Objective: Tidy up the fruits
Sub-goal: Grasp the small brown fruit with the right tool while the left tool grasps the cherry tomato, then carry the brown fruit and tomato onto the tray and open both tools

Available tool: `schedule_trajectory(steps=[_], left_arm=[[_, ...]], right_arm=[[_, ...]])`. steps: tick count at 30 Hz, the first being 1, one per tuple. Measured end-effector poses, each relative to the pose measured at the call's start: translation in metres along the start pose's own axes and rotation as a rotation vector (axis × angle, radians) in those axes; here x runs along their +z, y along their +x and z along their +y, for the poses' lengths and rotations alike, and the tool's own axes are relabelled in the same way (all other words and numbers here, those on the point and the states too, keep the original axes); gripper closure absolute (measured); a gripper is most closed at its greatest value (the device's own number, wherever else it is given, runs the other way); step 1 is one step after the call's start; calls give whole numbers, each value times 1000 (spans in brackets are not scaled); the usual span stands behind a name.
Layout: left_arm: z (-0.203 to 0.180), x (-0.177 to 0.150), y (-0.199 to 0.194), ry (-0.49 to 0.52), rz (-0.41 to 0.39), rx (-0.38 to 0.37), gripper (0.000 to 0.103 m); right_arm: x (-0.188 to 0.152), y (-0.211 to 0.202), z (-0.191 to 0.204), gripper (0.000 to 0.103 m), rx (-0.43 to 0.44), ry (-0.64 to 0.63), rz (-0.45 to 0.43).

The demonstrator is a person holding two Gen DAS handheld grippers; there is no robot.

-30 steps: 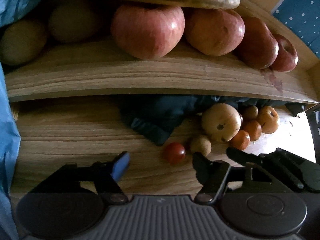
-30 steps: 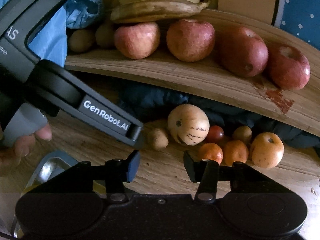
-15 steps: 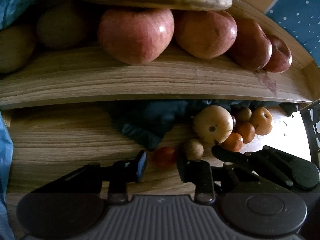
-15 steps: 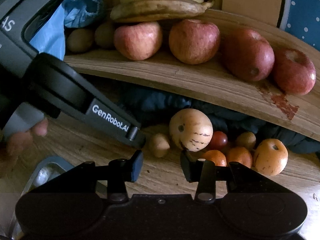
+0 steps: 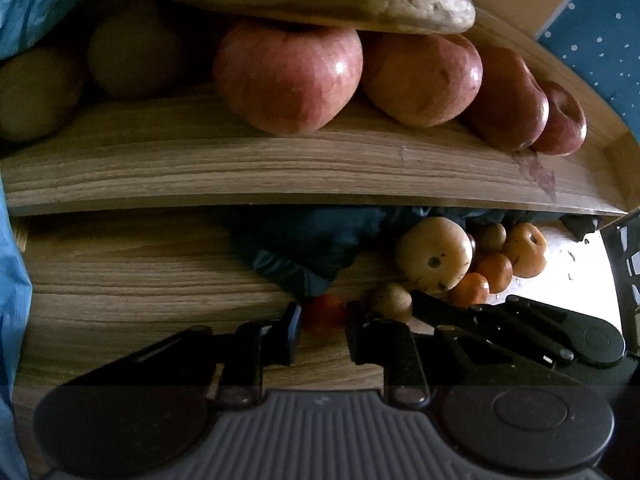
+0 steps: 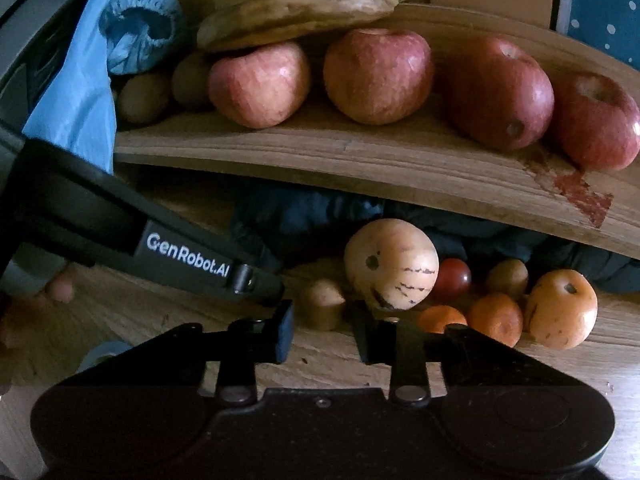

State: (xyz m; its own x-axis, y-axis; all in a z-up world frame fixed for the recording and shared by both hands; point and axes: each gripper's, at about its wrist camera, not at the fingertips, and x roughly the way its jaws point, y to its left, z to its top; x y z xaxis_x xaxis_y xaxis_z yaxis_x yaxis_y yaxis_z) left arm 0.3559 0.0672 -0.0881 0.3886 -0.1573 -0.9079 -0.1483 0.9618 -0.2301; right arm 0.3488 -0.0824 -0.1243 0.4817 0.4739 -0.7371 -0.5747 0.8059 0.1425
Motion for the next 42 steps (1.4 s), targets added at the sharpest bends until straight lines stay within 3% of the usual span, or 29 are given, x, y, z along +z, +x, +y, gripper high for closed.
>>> schedule_trajectory(steps=[22, 42], left_arm=[[-16, -12, -23, 81, -42, -50, 78], [-40, -56, -49, 286, -31, -124, 78]], right_arm=[[-24, -50, 2, 76, -43, 10, -56], [-73, -116, 36, 76, -111, 53, -94]])
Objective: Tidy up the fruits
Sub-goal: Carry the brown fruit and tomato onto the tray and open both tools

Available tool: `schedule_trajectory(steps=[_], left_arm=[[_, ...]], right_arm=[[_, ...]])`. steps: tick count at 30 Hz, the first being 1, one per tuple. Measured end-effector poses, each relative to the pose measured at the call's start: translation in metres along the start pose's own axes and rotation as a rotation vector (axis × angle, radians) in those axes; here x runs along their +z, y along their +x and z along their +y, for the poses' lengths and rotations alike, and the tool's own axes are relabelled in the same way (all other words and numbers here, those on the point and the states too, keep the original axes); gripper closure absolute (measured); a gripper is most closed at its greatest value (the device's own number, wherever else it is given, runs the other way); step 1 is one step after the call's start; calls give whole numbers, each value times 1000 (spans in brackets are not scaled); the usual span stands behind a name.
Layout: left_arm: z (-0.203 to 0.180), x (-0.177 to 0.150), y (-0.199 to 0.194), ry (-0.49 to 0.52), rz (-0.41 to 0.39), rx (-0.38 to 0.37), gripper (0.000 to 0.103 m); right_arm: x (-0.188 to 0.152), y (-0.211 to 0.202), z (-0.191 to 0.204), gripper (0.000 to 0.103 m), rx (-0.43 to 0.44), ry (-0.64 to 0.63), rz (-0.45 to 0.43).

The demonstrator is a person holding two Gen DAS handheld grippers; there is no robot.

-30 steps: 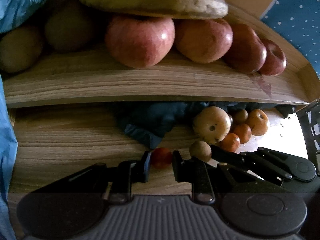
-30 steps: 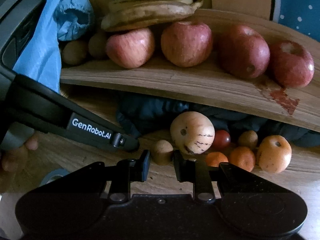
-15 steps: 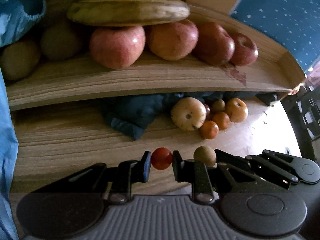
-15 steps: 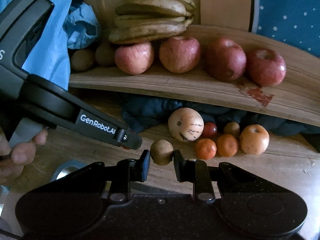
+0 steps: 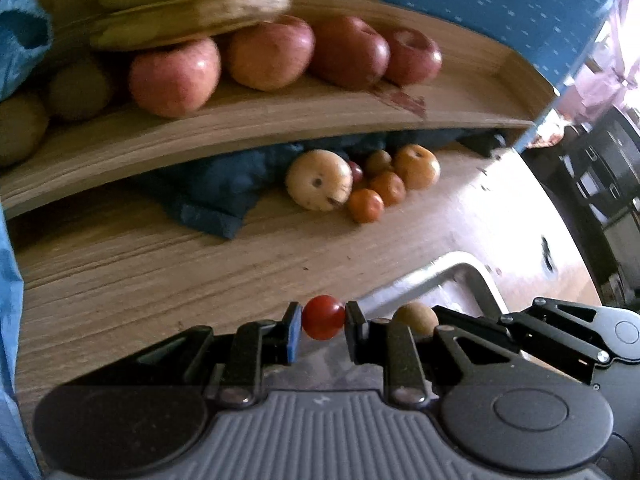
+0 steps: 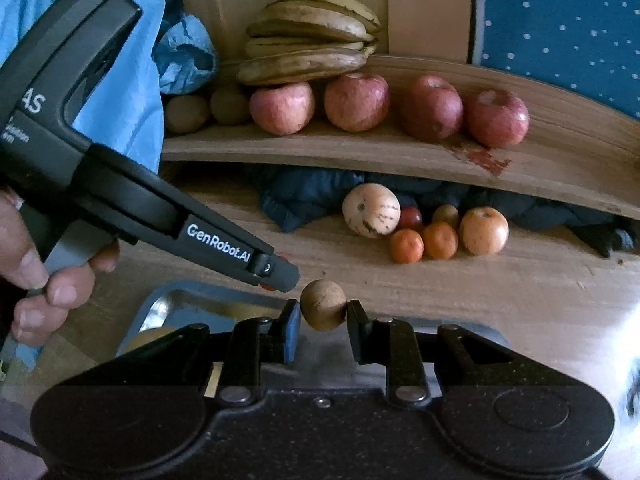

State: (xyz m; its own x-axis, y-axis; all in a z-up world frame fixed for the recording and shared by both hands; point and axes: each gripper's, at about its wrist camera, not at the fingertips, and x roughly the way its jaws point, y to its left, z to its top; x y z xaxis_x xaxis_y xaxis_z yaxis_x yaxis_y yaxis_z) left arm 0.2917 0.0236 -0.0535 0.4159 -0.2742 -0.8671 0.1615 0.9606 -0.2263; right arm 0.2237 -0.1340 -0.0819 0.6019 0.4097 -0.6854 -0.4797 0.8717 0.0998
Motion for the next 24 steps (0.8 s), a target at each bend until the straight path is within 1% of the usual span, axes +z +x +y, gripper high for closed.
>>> schedule_trajectory(steps=[8, 12, 15, 19, 24], left_arm=[[-20, -16, -3, 144, 26, -52, 78], [-30, -26, -5, 229, 39, -59, 78], [-35, -35, -6, 272, 56, -70, 78], [-38, -45, -7, 310, 79, -77, 78], [-41, -55, -8, 347, 98, -79, 78]], right_arm=[[-28, -28, 3, 76, -63, 45, 7], [-43, -39, 5, 76, -96, 76, 21], [-49, -44, 8, 76, -111, 95, 30], [-55, -51, 13, 76, -116, 107, 36], [-64, -52, 19, 76, -97, 111, 65]])
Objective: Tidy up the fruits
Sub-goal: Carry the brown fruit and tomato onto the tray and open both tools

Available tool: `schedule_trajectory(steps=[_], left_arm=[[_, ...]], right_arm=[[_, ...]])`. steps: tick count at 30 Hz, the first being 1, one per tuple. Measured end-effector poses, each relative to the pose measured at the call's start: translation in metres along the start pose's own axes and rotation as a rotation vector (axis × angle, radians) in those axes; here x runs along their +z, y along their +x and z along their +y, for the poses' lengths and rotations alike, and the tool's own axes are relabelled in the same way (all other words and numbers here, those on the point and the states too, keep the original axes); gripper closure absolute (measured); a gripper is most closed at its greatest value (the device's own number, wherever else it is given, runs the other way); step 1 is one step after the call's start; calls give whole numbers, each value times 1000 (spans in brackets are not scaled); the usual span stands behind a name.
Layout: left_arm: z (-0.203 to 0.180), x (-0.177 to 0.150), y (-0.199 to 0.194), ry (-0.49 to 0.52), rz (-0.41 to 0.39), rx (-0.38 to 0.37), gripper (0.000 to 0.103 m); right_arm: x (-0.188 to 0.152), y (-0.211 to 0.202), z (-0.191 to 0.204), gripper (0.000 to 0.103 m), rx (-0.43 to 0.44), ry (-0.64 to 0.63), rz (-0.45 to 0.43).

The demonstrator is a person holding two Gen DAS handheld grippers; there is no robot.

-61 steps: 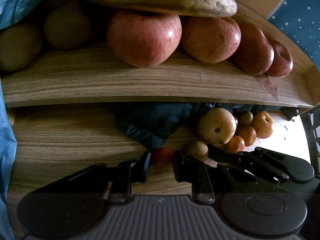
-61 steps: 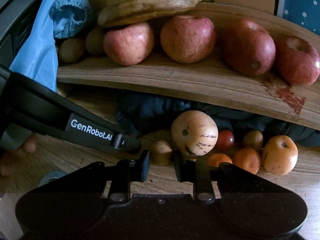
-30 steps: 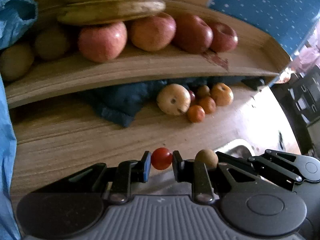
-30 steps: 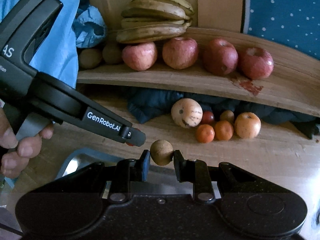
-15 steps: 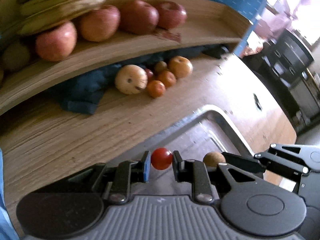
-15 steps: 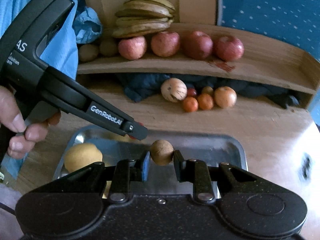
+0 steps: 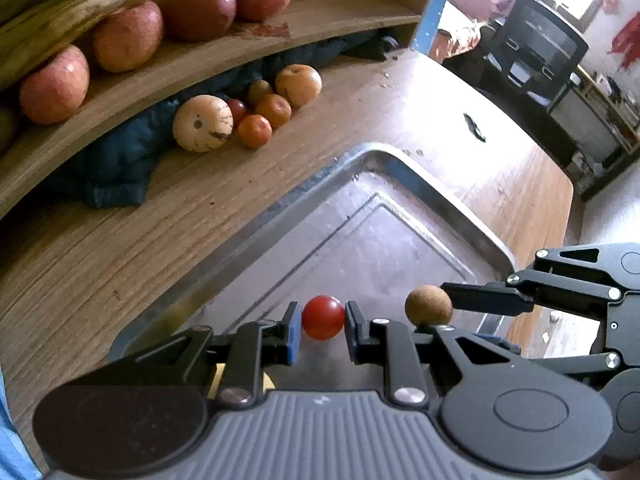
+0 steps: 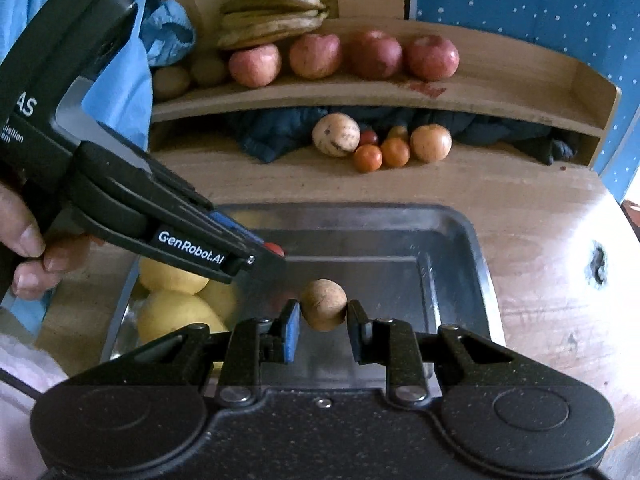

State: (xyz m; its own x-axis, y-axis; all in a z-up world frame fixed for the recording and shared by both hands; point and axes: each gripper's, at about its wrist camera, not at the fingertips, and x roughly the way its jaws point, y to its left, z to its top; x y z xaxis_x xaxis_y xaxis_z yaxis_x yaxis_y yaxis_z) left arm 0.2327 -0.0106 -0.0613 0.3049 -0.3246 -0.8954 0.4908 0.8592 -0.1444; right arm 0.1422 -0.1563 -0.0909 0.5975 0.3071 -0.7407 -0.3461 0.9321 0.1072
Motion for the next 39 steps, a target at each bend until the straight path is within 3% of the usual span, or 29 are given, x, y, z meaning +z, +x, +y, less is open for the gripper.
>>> schedule_trajectory(steps=[17, 39], left_arm=[[-12, -16, 4, 55, 50, 24, 78], [-11, -21, 6, 56, 67, 42, 75]], right_arm=[[-26, 7, 11, 76, 64, -42, 129], [-32, 11, 14, 73, 76, -53, 151]])
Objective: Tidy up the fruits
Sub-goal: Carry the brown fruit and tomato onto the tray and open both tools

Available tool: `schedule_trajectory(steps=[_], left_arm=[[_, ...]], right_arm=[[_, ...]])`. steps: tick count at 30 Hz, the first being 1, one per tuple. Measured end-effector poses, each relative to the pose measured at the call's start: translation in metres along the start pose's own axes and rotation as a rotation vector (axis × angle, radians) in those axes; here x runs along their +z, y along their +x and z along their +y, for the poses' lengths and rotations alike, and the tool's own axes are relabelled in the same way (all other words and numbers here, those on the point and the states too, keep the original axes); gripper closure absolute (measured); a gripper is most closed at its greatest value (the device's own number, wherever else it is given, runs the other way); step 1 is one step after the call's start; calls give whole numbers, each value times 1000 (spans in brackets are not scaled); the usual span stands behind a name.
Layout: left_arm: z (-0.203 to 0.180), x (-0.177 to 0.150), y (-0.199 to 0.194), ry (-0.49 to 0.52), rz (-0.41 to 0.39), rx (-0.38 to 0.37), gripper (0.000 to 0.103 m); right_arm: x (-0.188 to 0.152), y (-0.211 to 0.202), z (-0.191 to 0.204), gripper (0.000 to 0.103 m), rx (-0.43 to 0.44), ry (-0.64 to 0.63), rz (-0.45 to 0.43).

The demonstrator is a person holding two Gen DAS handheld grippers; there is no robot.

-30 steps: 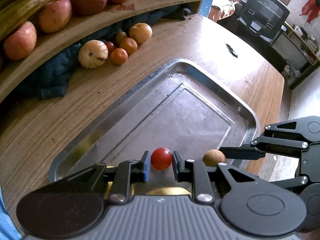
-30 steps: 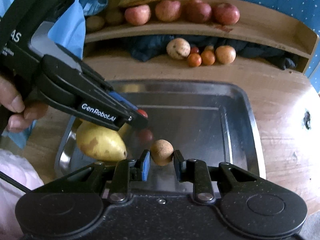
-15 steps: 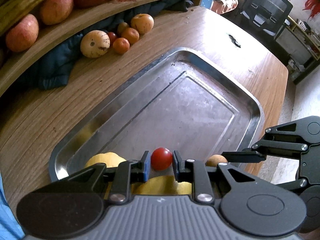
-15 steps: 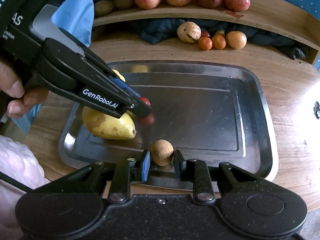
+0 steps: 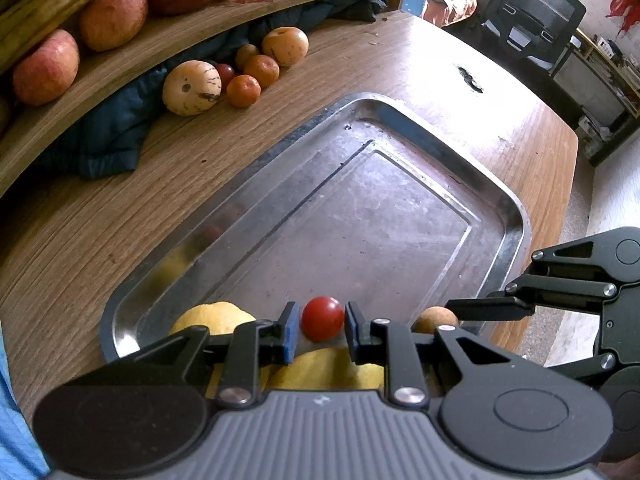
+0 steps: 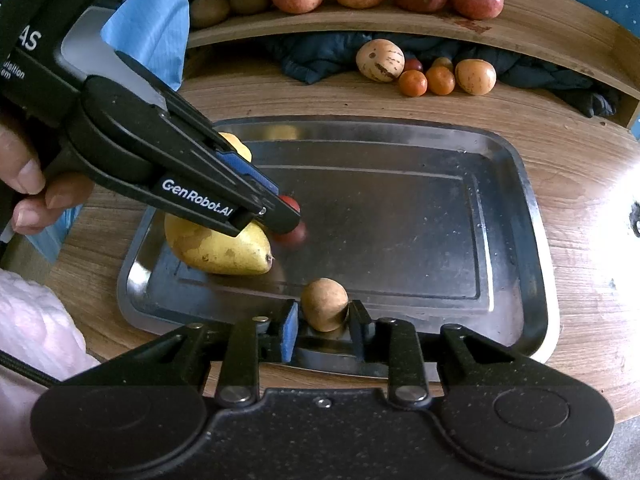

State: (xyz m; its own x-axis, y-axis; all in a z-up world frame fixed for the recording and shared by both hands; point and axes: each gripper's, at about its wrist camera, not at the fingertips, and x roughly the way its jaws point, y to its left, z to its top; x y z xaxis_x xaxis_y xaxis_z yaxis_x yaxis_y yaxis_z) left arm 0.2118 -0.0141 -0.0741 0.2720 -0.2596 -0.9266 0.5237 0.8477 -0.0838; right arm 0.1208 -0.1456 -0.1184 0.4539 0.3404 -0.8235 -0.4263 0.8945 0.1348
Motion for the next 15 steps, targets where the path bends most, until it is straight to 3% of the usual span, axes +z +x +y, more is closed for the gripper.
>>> schedule_trajectory(steps=[5, 15], left_arm=[[1, 0, -3, -7, -10, -7, 63], [1, 1, -19, -20, -57, -20, 37]], right_arm=[[1, 0, 0, 69, 1, -2, 3], [4, -7, -4, 36, 23, -12, 16]])
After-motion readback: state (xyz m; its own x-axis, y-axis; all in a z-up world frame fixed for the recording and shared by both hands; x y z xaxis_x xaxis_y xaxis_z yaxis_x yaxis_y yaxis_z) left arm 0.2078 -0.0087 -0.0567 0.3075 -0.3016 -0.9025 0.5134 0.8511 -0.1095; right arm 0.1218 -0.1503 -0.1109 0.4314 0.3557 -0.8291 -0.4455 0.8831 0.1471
